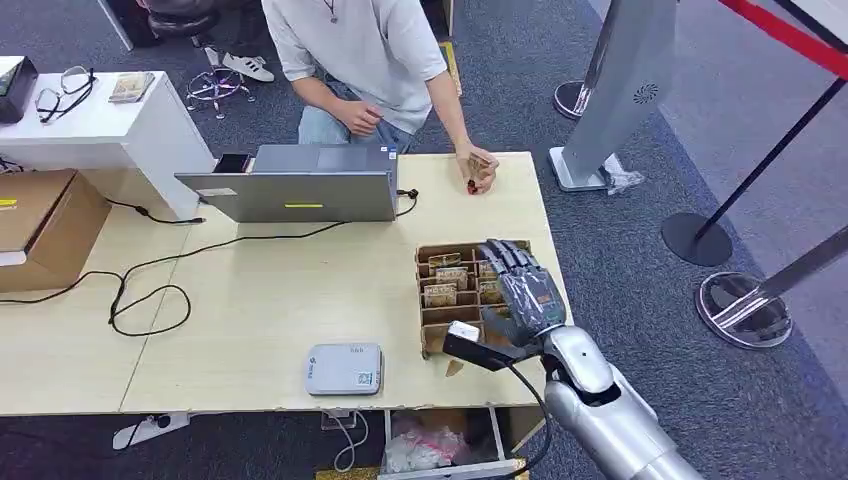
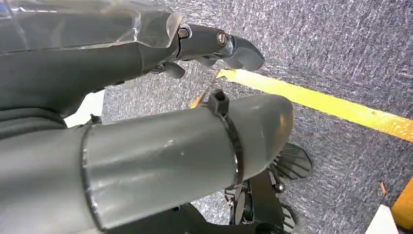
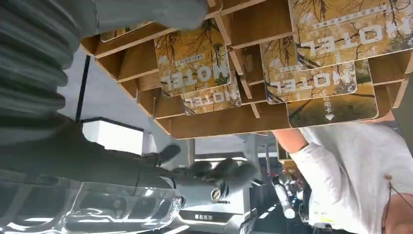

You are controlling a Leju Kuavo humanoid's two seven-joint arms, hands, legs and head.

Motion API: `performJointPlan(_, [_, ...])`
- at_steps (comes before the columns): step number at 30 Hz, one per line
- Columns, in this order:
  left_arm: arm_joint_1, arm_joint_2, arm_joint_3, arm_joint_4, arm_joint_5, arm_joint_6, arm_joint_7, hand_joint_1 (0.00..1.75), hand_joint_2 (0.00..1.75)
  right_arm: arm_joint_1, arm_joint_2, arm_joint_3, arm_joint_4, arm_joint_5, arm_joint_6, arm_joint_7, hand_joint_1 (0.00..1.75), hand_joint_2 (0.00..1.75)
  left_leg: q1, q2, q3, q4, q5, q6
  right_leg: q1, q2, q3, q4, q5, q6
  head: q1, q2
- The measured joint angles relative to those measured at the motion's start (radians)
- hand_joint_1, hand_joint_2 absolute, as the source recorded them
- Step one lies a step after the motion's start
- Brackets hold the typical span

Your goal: Pass the card to the sensor for recognition and then transmit it.

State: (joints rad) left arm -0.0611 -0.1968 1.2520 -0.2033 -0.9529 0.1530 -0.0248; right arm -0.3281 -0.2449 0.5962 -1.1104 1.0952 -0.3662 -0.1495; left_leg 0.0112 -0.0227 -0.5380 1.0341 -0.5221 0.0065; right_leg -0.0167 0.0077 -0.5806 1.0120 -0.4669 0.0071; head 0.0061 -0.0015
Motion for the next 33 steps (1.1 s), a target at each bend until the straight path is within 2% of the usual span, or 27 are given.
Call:
performJointPlan(6, [0.000,0.000,0.000,0.000,0.000,0.000,0.000,0.00,0.00,0.000,0.000,0.002,0.000,-0.003,0.000,0.002,0.45,1.75,0.000,0.000,0.000,0.000,0.000,0.000,0.000,0.000,0.000,0.000,0.000,0.000,0.000,0.000])
performJointPlan(9, [0.000,0.000,0.000,0.000,0.000,0.000,0.000,0.00,0.00,0.000,0.000,0.002,0.000,-0.005,-0.002,0.002,0.58,1.75,0.000,0.000,0.000,0.000,0.000,0.000,0.000,0.000,0.000,0.000,0.000,0.000,0.000,0.000])
performJointPlan(12, [0.000,0.000,0.000,0.000,0.000,0.001,0.000,0.00,0.00,-0.001,0.000,0.003,0.000,-0.006,-0.003,0.003,0.56,1.75,0.000,0.000,0.000,0.000,0.000,0.000,0.000,0.000,0.000,0.000,0.000,0.000,0.000,0.000])
performJointPlan(19, [0.000,0.000,0.000,0.000,0.000,0.001,0.000,0.00,0.00,-0.003,0.000,0.003,0.000,-0.006,-0.003,0.003,0.84,1.75,0.000,0.000,0.000,0.000,0.000,0.000,0.000,0.000,0.000,0.000,0.000,0.000,0.000,0.000])
performJointPlan(22, [0.000,0.000,0.000,0.000,0.000,0.001,0.000,0.00,0.00,-0.003,0.000,0.003,0.000,-0.007,-0.003,0.003,0.75,1.75,0.000,0.000,0.000,0.000,0.000,0.000,0.000,0.000,0.000,0.000,0.000,0.000,0.000,0.000])
performJointPlan(25, [0.000,0.000,0.000,0.000,0.000,0.002,0.000,0.00,0.00,-0.003,0.000,0.003,0.000,-0.007,-0.003,0.003,0.80,1.75,0.000,0.000,0.000,0.000,0.000,0.000,0.000,0.000,0.000,0.000,0.000,0.000,0.000,0.000])
performJointPlan(30, [0.000,0.000,0.000,0.000,0.002,0.002,0.000,0.00,0.00,-0.004,0.000,0.003,0.001,-0.007,-0.003,0.002,0.73,1.75,0.000,0.000,0.000,0.000,0.000,0.000,0.000,0.000,0.000,0.000,0.000,0.000,0.000,0.000])
performJointPlan(33, [0.000,0.000,0.000,0.000,0.002,0.003,0.000,0.00,0.00,-0.004,0.000,0.003,0.006,-0.008,-0.002,0.003,0.75,1.75,0.000,0.000,0.000,0.000,0.000,0.000,0.000,0.000,0.000,0.000,0.000,0.000,0.000,0.000])
